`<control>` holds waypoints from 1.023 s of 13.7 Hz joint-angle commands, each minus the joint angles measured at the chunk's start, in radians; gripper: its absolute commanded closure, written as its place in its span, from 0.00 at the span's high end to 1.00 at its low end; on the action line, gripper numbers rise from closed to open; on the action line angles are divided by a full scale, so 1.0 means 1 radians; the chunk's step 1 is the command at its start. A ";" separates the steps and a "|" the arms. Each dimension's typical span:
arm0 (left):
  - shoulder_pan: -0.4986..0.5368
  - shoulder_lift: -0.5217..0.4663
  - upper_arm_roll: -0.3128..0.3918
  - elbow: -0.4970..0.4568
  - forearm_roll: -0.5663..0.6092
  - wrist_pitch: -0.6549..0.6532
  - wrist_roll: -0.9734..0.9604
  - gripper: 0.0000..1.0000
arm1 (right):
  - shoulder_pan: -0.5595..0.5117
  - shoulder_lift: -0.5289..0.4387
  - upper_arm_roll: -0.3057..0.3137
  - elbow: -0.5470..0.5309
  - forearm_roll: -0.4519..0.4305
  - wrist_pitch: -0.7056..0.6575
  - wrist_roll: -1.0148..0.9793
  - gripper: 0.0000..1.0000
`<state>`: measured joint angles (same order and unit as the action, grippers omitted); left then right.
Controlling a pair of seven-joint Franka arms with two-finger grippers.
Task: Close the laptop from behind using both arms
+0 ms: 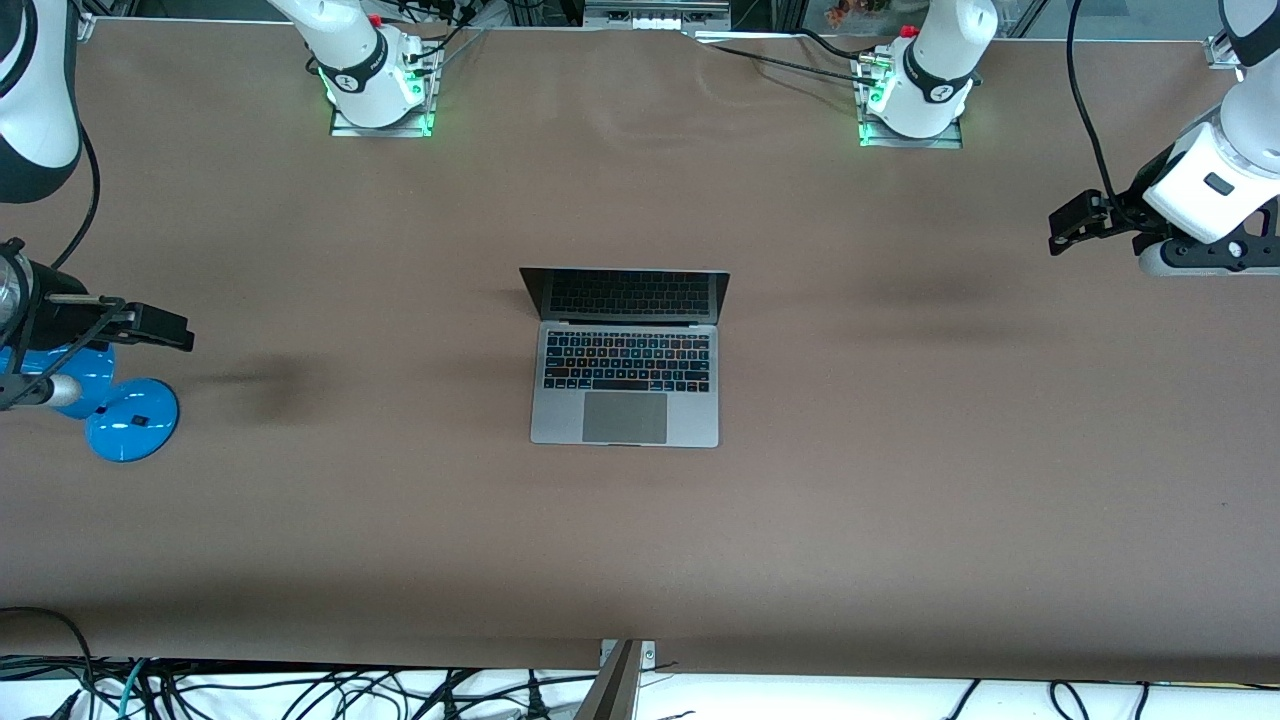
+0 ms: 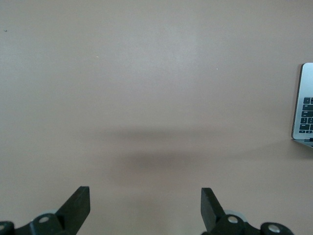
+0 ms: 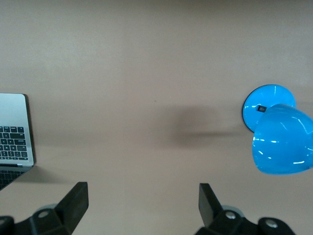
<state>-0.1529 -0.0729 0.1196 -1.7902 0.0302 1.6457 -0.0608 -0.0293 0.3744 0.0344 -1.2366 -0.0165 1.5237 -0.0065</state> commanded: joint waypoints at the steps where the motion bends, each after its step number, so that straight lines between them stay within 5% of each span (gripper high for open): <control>1: 0.010 -0.016 0.003 -0.008 -0.018 0.003 0.024 1.00 | 0.000 -0.011 -0.007 0.006 0.015 -0.016 -0.010 1.00; 11: 0.000 -0.018 -0.006 -0.008 -0.030 -0.010 0.021 1.00 | 0.000 -0.014 -0.007 0.008 0.015 -0.020 -0.013 1.00; 14: -0.001 -0.018 -0.081 -0.008 -0.030 -0.014 -0.069 1.00 | 0.000 -0.014 -0.007 0.008 0.015 -0.019 -0.015 1.00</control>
<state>-0.1498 -0.0731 0.0762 -1.7903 0.0290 1.6433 -0.0763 -0.0294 0.3721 0.0340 -1.2357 -0.0164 1.5214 -0.0066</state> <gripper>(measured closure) 0.000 0.000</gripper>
